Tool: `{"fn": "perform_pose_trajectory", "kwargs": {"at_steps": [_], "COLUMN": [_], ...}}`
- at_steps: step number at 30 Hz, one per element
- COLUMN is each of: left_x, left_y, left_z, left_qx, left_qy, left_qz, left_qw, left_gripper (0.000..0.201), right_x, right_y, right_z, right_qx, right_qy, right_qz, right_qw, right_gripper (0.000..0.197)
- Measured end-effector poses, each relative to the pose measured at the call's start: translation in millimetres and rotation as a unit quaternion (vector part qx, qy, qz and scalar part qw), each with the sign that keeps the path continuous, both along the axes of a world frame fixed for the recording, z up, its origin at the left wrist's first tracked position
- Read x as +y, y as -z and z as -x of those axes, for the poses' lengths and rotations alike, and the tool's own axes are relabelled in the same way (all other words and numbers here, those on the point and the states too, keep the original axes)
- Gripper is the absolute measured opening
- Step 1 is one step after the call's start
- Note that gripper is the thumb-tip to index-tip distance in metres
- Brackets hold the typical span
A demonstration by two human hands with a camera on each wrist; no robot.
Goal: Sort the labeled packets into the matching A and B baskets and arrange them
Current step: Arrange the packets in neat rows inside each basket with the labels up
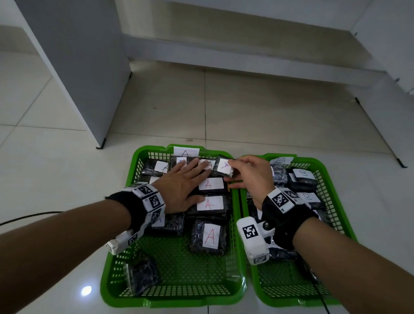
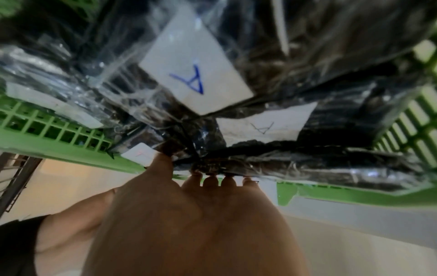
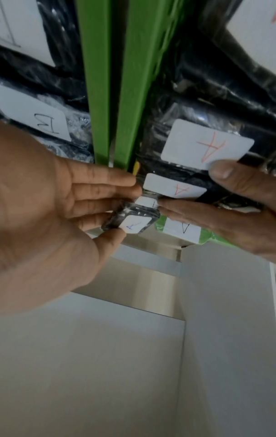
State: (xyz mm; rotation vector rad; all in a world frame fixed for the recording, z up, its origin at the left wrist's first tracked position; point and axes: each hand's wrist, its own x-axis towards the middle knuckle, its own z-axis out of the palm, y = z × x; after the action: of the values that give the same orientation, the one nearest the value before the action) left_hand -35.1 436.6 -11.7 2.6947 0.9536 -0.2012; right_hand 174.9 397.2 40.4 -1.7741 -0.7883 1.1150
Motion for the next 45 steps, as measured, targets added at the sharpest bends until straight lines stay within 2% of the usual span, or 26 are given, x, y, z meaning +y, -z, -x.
{"fn": "perform_pose_trajectory", "kwargs": {"at_steps": [3,6,8,10,13,17,20,21,23,25,27,29,30,33,36,37,39,42,45], "left_x": [3,10,16,19,21,18,10,6,-1,-5,-7,-6,-3,7,20,24,33,36,34], "left_y": [-7,-22,-32,-41,-47,-49,-49,-46,-41,-36,-38,-45,-49,-62,-68,-68,-64,-55,-43], "left_z": [3,15,23,32,41,58,70,73,79,82,85,86,87,90,93,94,96,92,83], "left_qx": [-0.061,-0.175,-0.233,-0.271,-0.299,-0.280,-0.264,-0.272,-0.310,-0.359,-0.395,-0.417,-0.418,-0.389,-0.371,-0.363,-0.339,-0.273,-0.215], "left_qy": [-0.022,-0.111,-0.141,-0.133,-0.097,-0.062,-0.084,-0.112,-0.193,-0.252,-0.286,-0.294,-0.287,-0.271,-0.308,-0.328,-0.372,-0.395,-0.391], "left_qz": [0.023,0.025,0.001,-0.016,-0.017,-0.031,-0.011,0.024,0.150,0.252,0.288,0.306,0.303,0.255,0.190,0.160,0.115,0.101,0.083], "left_qw": [0.998,0.978,0.962,0.953,0.949,0.957,0.961,0.956,0.919,0.862,0.824,0.804,0.807,0.843,0.856,0.858,0.857,0.872,0.891], "left_gripper": [0.075,0.055,0.046,0.052,0.062,0.046,0.045,0.045,0.047,0.049,0.052,0.055,0.055,0.056,0.055,0.055,0.056,0.058,0.065], "right_x": [-2,-1,0,2,5,7,6,6,7,7,8,9,11,22,32,34,35,27,15], "right_y": [-4,-10,-13,-14,-14,-10,-5,-2,1,1,0,-4,-5,-16,-26,-28,-25,-15,-2], "right_z": [-1,3,11,21,39,62,77,81,88,93,95,96,97,101,102,101,94,84,76], "right_qx": [0.003,0.041,0.060,0.064,0.063,0.055,0.064,0.063,0.067,0.091,0.118,0.123,0.116,0.081,0.081,0.053,-0.065,-0.260,-0.374], "right_qy": [-0.002,-0.017,-0.036,-0.060,-0.098,-0.123,-0.157,-0.171,-0.185,-0.185,-0.176,-0.161,-0.153,-0.142,-0.135,-0.134,-0.143,-0.207,-0.302], "right_qz": [-0.005,-0.001,0.001,-0.001,-0.011,-0.006,-0.005,-0.010,-0.020,-0.016,-0.002,-0.003,-0.010,-0.041,-0.054,-0.055,-0.057,-0.061,-0.072], "right_qw": [1.000,0.999,0.998,0.996,0.993,0.991,0.986,0.983,0.980,0.978,0.977,0.979,0.981,0.986,0.986,0.988,0.986,0.941,0.874], "right_gripper": [0.013,0.015,0.012,0.006,0.006,0.013,0.011,0.013,0.016,0.016,0.016,0.019,0.020,0.022,0.018,0.015,0.009,0.008,0.026]}}
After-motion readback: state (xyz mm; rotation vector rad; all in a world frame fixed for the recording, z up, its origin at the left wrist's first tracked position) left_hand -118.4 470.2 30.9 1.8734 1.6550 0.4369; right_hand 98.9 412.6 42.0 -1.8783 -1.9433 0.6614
